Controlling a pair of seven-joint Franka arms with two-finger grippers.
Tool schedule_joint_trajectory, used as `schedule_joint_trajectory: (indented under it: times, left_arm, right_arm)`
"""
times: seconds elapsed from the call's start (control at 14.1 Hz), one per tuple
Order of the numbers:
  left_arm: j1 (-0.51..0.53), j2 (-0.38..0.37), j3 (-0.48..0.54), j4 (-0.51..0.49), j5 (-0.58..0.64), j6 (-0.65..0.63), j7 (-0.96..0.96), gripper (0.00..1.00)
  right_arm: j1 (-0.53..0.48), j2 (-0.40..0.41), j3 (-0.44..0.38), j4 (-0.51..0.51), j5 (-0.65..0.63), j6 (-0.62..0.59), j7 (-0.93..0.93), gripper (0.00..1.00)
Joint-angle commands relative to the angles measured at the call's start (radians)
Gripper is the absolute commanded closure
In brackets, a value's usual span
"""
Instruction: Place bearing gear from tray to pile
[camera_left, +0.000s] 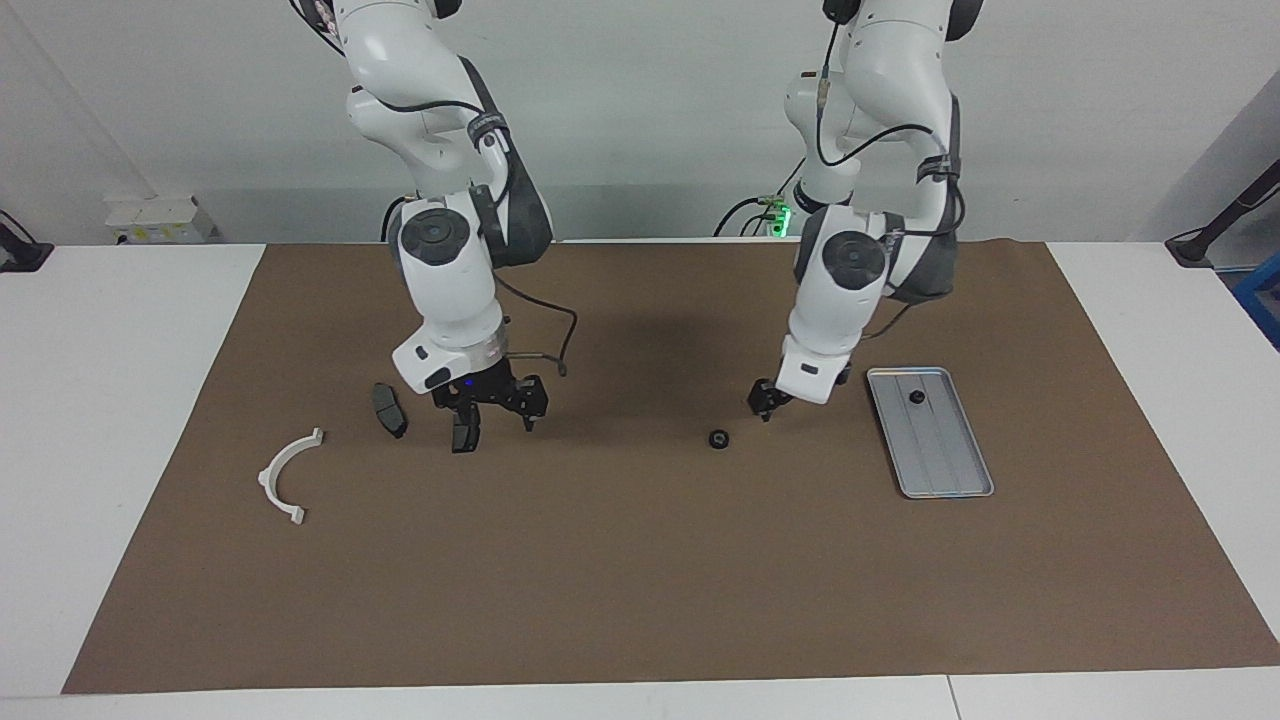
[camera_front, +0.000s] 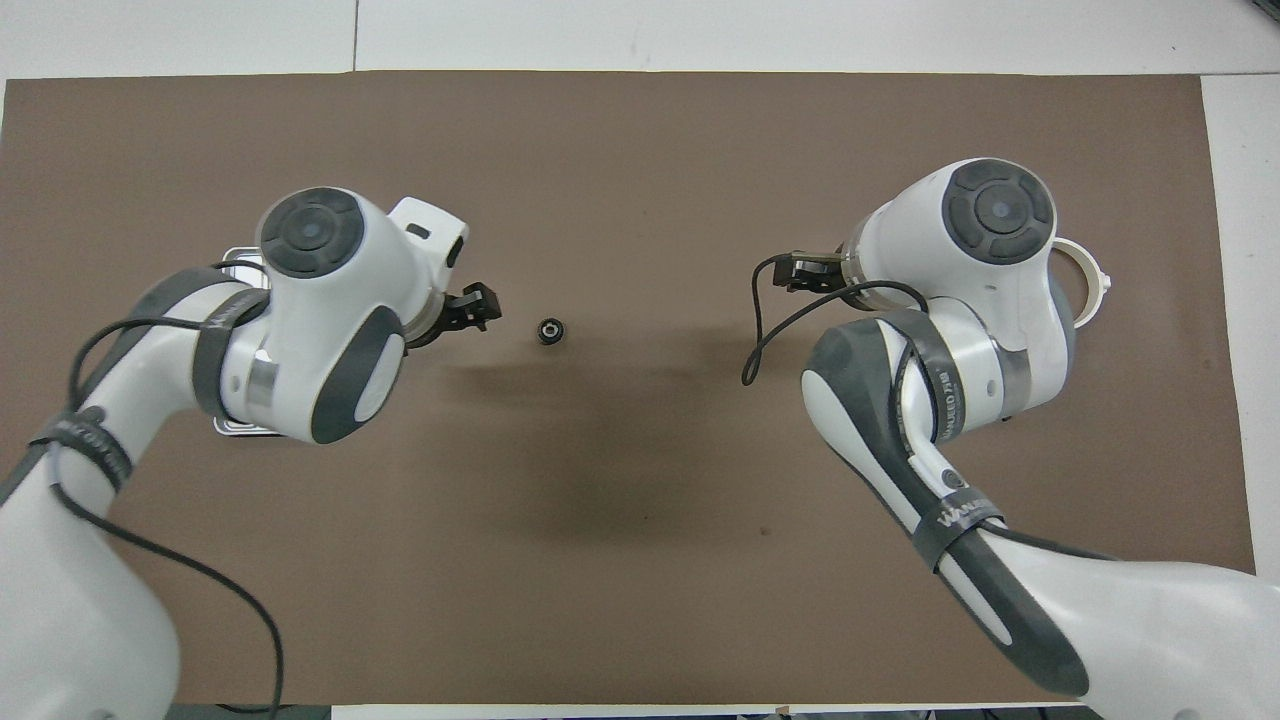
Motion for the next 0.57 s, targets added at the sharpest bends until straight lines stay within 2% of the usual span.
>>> schedule_joint_trajectory:
  times: [0.0, 0.14, 0.28, 0.35, 0.5]
  left_arm:
    - [0.151, -0.114, -0.009, -0.172, 0.002, 0.017, 0.298, 0.0]
    - [0.242, -0.114, -0.009, -0.18, 0.003, 0.04, 0.441, 0.0]
    - [0.307, -0.114, -0.009, -0.206, 0.002, 0.085, 0.494, 0.0]
    - [0.313, -0.109, -0.009, -0.225, 0.002, 0.114, 0.496, 0.08]
    - [0.33, -0.099, -0.009, -0.252, 0.002, 0.168, 0.482, 0.21]
  right_arm:
    - [0.089, 0.059, -0.002, 0.13, 0.0, -0.091, 0.182, 0.0]
    - [0.158, 0.109, -0.002, 0.228, 0.001, -0.137, 0.271, 0.0]
    - [0.224, 0.158, -0.002, 0.314, 0.003, -0.18, 0.314, 0.0]
    - [0.258, 0.198, -0.003, 0.355, 0.004, -0.207, 0.342, 0.0]
    - [0.312, 0.343, -0.006, 0.529, -0.003, -0.232, 0.464, 0.0]
